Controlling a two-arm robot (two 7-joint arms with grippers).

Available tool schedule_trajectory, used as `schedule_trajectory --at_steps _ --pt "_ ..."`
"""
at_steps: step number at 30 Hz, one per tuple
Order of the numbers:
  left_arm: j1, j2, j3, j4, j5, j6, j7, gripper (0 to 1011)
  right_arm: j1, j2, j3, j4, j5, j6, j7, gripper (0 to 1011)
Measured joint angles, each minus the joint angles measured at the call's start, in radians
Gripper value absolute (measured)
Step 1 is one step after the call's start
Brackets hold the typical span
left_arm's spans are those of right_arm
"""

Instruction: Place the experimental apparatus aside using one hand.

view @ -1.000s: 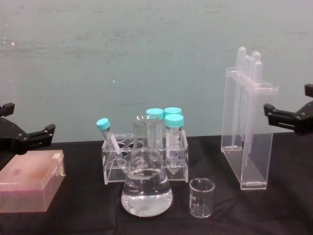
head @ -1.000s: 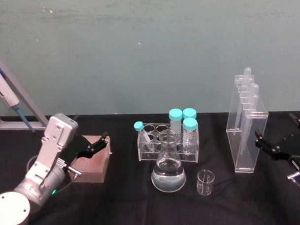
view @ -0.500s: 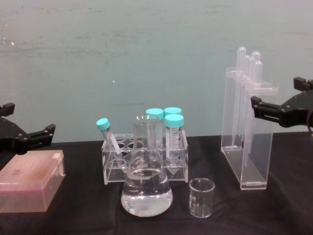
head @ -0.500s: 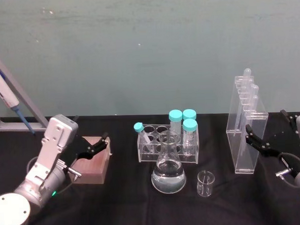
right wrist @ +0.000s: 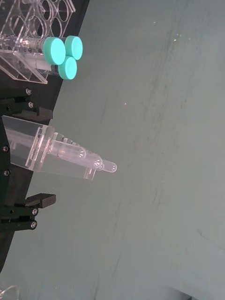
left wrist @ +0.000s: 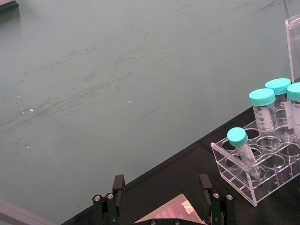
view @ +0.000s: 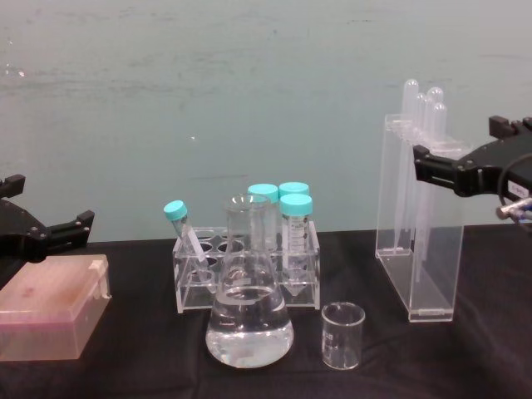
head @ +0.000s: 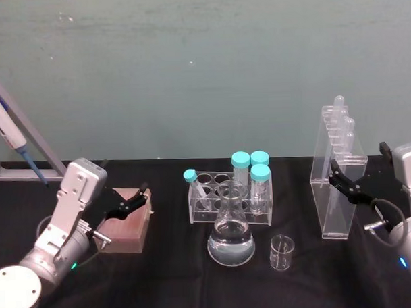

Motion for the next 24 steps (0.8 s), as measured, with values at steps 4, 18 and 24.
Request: schedule_trajectory --at_steps 4,18,24 --pt "0.000 0.000 0.000 0.000 0.000 0.000 0.000 1000 0.003 -0.020 0.004 0.003 -0.012 0.009 -0.007 1000" --pt "0.000 0.000 0.000 0.000 0.000 0.000 0.000 1000 0.007 -0.086 0.042 0.022 -0.027 0.023 -0.020 1000" --pt "0.000 0.000 0.000 0.000 0.000 0.000 0.000 1000 0.013 -0.118 0.061 0.041 -0.011 0.020 -0.005 1000"
